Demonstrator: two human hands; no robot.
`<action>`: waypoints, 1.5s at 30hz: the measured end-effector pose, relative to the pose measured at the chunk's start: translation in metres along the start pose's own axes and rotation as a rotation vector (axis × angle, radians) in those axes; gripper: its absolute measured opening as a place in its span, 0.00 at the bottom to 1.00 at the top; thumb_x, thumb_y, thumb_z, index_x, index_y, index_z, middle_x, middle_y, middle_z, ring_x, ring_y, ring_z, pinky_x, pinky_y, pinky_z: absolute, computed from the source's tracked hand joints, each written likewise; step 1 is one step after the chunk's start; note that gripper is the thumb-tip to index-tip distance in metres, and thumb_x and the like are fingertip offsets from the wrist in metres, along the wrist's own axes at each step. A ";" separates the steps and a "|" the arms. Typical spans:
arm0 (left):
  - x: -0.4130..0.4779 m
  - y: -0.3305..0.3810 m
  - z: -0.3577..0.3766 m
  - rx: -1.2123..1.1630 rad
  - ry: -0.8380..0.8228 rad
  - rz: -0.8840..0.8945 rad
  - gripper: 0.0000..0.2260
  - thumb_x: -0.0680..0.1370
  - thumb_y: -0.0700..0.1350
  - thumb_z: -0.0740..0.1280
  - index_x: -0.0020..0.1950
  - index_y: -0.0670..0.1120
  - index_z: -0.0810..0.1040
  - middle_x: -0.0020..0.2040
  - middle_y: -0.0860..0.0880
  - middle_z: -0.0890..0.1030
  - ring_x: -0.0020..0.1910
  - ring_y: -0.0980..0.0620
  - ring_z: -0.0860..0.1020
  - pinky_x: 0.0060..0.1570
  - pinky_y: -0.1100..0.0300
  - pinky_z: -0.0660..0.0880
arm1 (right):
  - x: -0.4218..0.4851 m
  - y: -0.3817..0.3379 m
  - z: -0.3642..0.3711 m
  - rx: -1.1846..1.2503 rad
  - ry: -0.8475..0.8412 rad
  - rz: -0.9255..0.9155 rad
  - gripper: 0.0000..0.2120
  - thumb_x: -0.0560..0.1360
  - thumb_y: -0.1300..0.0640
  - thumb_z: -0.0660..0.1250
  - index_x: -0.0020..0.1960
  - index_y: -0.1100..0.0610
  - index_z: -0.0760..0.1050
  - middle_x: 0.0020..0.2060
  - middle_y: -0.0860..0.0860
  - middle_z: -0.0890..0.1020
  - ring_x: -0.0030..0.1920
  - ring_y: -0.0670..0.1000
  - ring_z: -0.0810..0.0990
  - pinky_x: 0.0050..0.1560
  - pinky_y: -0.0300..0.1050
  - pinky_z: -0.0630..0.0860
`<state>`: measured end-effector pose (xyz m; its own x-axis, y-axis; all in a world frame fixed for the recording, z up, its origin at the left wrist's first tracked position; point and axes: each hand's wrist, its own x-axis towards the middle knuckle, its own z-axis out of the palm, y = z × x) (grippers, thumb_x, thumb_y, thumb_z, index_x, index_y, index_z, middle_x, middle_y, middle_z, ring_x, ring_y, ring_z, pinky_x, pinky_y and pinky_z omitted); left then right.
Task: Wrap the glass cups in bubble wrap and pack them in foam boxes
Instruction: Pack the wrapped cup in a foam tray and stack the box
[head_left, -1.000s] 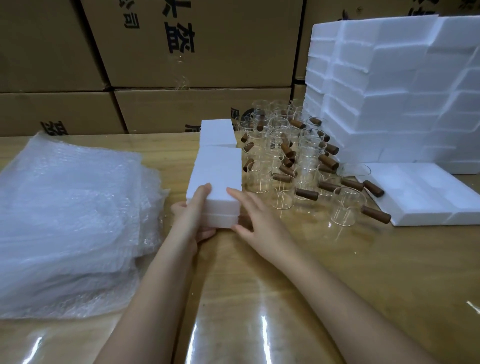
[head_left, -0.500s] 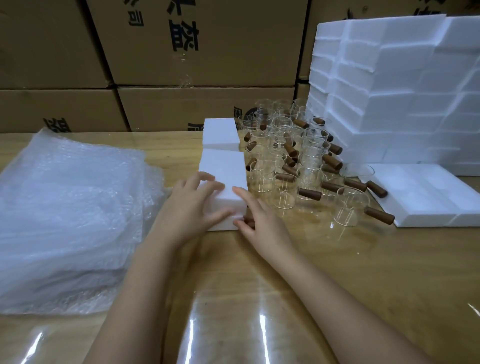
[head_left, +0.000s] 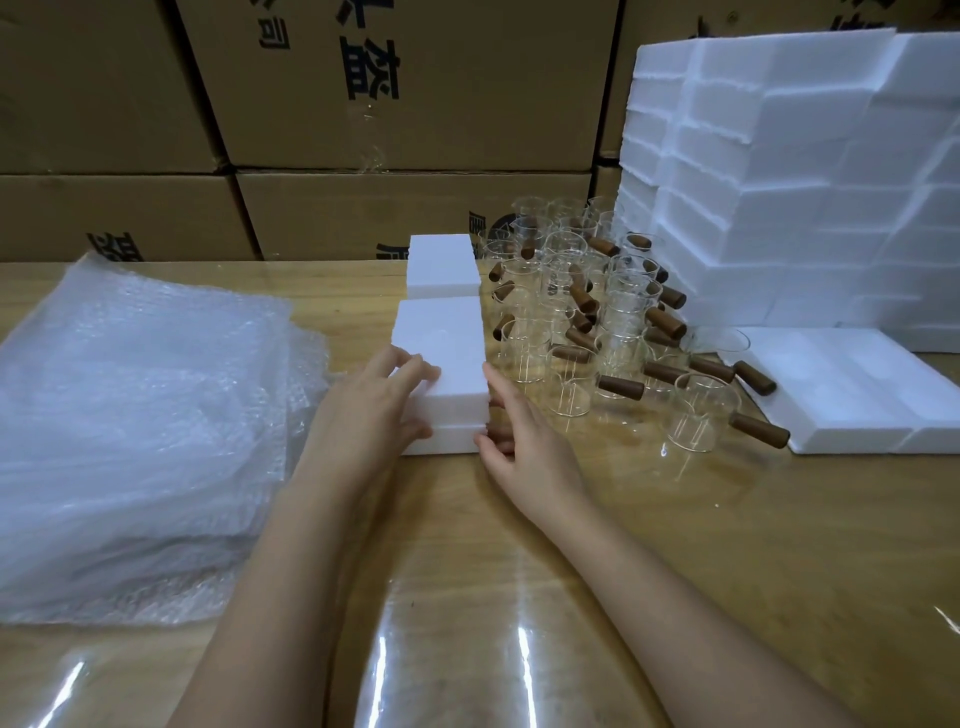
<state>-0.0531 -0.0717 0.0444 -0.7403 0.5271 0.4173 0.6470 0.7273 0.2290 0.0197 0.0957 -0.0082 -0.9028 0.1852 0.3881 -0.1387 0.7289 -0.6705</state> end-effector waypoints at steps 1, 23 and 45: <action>0.000 0.001 0.002 -0.009 0.013 -0.013 0.24 0.68 0.43 0.77 0.62 0.48 0.76 0.61 0.50 0.74 0.48 0.46 0.76 0.37 0.57 0.67 | -0.001 0.000 0.000 0.018 0.002 0.006 0.36 0.76 0.56 0.65 0.71 0.33 0.47 0.64 0.45 0.72 0.51 0.46 0.80 0.49 0.52 0.79; 0.057 -0.006 0.028 0.115 0.017 -0.044 0.20 0.71 0.41 0.73 0.61 0.47 0.74 0.61 0.49 0.75 0.51 0.43 0.76 0.42 0.54 0.71 | 0.004 0.013 0.002 0.183 0.016 0.180 0.29 0.77 0.56 0.64 0.74 0.43 0.57 0.61 0.44 0.75 0.46 0.35 0.78 0.51 0.38 0.77; 0.049 0.000 0.039 0.421 -0.003 -0.056 0.23 0.80 0.50 0.63 0.73 0.54 0.59 0.76 0.53 0.61 0.71 0.45 0.62 0.59 0.49 0.65 | 0.005 0.013 0.000 0.173 0.021 0.195 0.26 0.76 0.55 0.64 0.71 0.43 0.62 0.52 0.39 0.77 0.45 0.35 0.78 0.48 0.33 0.74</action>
<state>-0.0964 -0.0282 0.0303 -0.7732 0.4822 0.4118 0.4746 0.8708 -0.1285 0.0136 0.1058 -0.0155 -0.9108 0.3263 0.2528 -0.0322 0.5545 -0.8315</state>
